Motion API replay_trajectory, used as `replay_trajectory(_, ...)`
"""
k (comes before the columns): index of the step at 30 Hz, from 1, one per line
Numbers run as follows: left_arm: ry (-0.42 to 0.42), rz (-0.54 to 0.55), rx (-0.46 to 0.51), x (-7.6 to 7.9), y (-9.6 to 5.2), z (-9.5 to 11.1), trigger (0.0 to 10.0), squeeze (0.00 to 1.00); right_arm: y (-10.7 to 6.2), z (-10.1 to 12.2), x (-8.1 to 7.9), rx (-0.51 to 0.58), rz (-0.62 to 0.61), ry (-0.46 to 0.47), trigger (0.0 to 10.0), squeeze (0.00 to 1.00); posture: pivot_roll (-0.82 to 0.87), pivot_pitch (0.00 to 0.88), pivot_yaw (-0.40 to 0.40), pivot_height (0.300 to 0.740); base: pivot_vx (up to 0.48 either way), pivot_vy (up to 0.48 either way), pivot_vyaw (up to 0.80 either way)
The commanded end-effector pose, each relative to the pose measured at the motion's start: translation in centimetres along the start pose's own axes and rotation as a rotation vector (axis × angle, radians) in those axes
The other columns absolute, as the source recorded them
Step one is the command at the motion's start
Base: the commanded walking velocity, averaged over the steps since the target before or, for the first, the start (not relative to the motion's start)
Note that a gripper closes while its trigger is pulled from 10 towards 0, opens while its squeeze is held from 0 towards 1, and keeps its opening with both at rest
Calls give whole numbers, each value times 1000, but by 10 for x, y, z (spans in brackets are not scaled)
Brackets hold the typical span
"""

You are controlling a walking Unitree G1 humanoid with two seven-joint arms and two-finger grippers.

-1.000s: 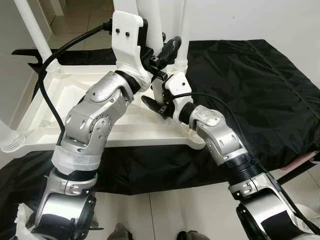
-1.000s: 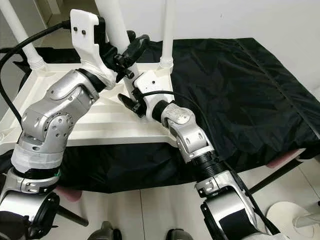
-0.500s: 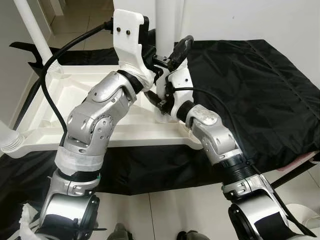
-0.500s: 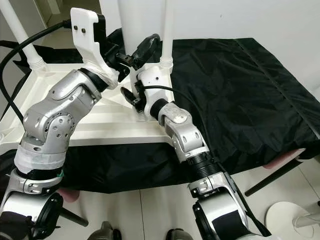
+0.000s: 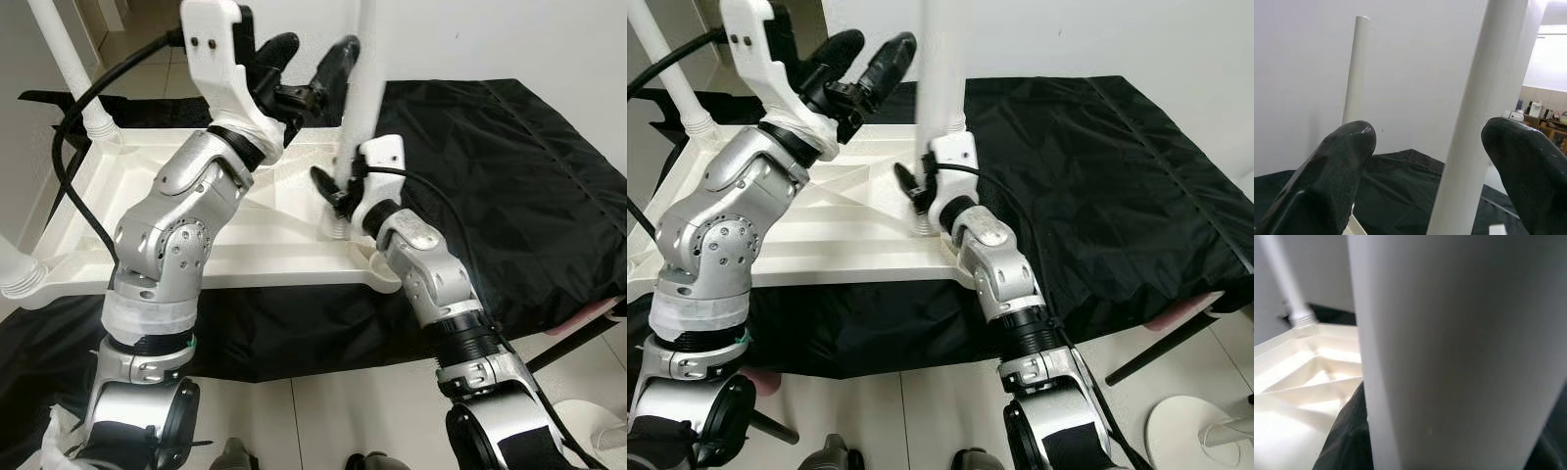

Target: Building children table

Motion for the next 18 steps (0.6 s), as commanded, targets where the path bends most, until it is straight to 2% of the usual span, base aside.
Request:
replay_trajectory(1,19,13,1,0,-3,1,10000,0,-3,4,5,26,-30,15,10000,0,4,59,-5,740,0,0,0)
replay_trajectory(3,30,16,-11,0,-4,-2,10000,0,-4,5,9,34,-50,20,10000,0,4,59,-5,740,0,0,0)
replay_trajectory(6,86,40,-110,2,-15,-25,10000,0,-18,7,32,70,-168,17,10000,0,-2,61,-3,740,0,0,0)
replay_trajectory(7,86,40,-110,2,-15,-25,10000,0,-18,7,32,70,-168,17,10000,0,-2,61,-3,740,0,0,0)
replay_trajectory(8,88,38,-148,5,-20,-35,10000,0,-24,6,40,76,-209,5,10000,0,-3,61,-2,740,0,0,0)
replay_trajectory(11,99,34,-164,7,-22,-40,10000,0,-26,6,42,74,-215,1,10000,0,-6,62,-4,740,0,0,0)
replay_trajectory(13,110,27,-218,11,-30,-54,10000,0,-31,7,44,81,-226,-6,10000,0,-7,61,-6,740,0,0,0)
replay_trajectory(18,129,29,-274,14,-40,-70,10000,0,-37,11,42,111,-214,-8,10000,0,-9,58,-8,740,0,0,0)
Point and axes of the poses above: a point about 5 cm out from each wrist's last joint towards the gripper, its own y axis pointing out of the wrist towards the gripper, its own z axis along the axis of the wrist's last joint, x = y × z, the point moved 3 cm from there along y, pointing out of the wrist towards the gripper, and after that the axes turned 15 degrees about y, right-handed, at the moved point
